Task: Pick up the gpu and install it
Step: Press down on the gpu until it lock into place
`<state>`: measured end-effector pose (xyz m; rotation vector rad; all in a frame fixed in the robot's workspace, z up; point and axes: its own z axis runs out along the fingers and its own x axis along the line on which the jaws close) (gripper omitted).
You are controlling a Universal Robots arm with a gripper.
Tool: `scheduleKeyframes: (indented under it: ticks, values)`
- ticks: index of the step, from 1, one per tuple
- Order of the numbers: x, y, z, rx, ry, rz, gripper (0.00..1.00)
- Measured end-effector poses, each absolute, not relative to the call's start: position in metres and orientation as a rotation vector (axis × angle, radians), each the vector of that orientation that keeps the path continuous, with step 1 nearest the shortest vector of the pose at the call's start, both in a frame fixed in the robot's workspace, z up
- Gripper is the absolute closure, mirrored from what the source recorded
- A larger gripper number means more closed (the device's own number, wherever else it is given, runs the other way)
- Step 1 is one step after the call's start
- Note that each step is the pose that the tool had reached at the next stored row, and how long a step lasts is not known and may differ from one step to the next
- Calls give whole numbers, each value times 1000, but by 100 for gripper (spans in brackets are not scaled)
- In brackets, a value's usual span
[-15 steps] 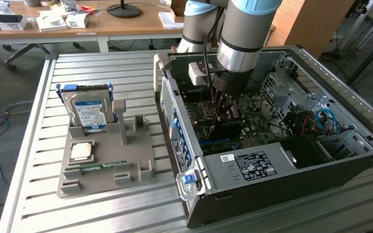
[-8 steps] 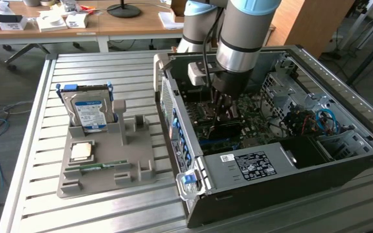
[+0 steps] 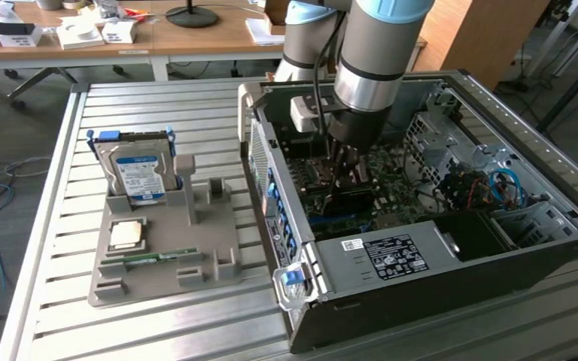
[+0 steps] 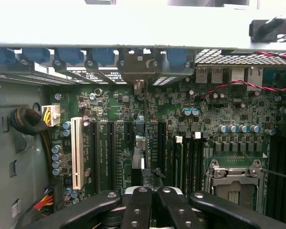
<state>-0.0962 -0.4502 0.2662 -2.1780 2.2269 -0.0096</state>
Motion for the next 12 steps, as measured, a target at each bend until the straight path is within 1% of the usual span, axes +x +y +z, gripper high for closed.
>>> scheduleKeyframes:
  ticks: [12]
  values:
    - [-97, -450, 266, -2178, 2226, -10, 89]
